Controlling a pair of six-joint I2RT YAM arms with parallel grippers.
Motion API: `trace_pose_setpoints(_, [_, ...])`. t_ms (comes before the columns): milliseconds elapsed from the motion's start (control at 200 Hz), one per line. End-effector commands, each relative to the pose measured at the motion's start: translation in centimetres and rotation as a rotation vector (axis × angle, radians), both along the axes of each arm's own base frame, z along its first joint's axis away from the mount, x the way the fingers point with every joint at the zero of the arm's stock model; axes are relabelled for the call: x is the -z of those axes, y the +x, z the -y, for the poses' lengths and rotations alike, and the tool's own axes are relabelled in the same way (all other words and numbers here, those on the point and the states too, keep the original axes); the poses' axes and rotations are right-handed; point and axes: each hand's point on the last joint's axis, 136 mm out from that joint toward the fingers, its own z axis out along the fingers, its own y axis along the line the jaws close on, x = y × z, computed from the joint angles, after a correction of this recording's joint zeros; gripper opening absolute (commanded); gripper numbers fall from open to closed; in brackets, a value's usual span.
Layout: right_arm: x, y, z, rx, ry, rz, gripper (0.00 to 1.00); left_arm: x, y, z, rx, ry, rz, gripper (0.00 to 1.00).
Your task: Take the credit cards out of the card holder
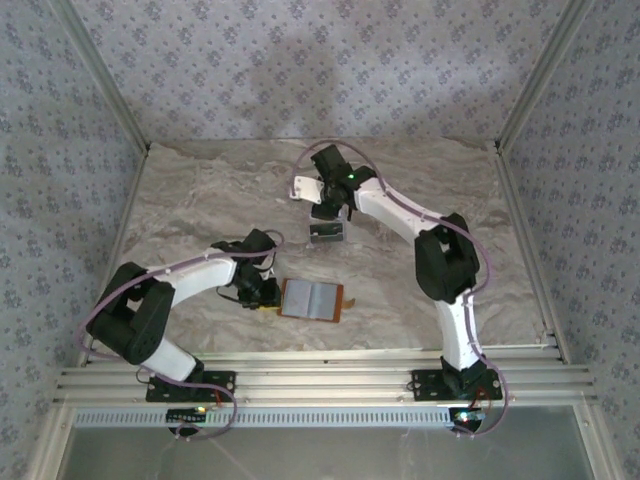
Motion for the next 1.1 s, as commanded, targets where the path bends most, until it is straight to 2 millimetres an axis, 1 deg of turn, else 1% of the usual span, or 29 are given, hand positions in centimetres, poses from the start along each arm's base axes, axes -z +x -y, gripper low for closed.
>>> trace_pose_setpoints(0, [-5.0,-2.2,-1.0,0.080,0.191,0.015,0.54,0.0,0.0,1.1,0.004,-0.015,-0.014,0.23])
trace_pose_setpoints(40, [-5.6,-2.8,-0.9,0.105,0.221,0.016,0.54,0.0,-0.2,1.4,0.014,-0.015,-0.017,0.23])
trace_pose_setpoints(145, [-6.3,-4.9,-0.8,0.163,0.268,-0.004,0.54,-0.3,-0.5,2.0,0.031,-0.022,-0.011,0.23])
trace_pose_setpoints(250, [-6.2,-6.6,-0.5,0.250,0.315,-0.042,0.53,-0.7,-0.5,2.3,0.031,-0.033,0.002,0.23])
trace_pose_setpoints(365, [-6.3,-8.5,-0.4,0.405,0.421,-0.111,0.48,-1.5,0.0,2.6,0.025,-0.052,0.034,0.22])
trace_pose_setpoints(440, [-5.7,-9.9,-0.4,0.503,0.499,-0.190,0.45,-2.1,0.5,2.5,0.010,-0.057,0.064,0.22])
trace_pose_setpoints(525, [-4.4,-11.5,-0.4,0.647,0.546,-0.314,0.43,-2.7,1.4,2.1,-0.021,-0.064,0.098,0.23])
trace_pose_setpoints(625, [-2.0,-14.1,-0.8,0.759,0.515,-0.445,0.40,-3.2,2.3,1.1,-0.069,-0.080,0.118,0.24])
trace_pose_setpoints(720, [0.1,-16.4,-2.0,0.798,0.479,-0.554,0.40,-3.4,3.1,-0.3,-0.126,-0.101,0.128,0.23])
trace_pose_setpoints(780, [1.8,-17.9,-2.3,0.841,0.431,-0.610,0.41,-3.5,3.5,-1.2,-0.152,-0.112,0.138,0.24])
trace_pose_setpoints(829, [2.9,-18.6,-2.5,0.888,0.410,-0.623,0.42,-3.7,3.9,-1.9,-0.174,-0.119,0.146,0.24])
trace_pose_setpoints(914, [4.7,-19.6,-2.9,0.962,0.367,-0.648,0.42,-3.7,4.4,-3.2,-0.216,-0.134,0.151,0.24])
trace_pose_setpoints(999, [5.9,-20.4,-3.2,1.033,0.323,-0.637,0.43,-3.6,4.6,-4.1,-0.252,-0.161,0.151,0.24])
trace_pose_setpoints(1094, [7.0,-20.9,-3.3,1.094,0.264,-0.610,0.44,-3.5,4.8,-4.7,-0.268,-0.183,0.149,0.24])
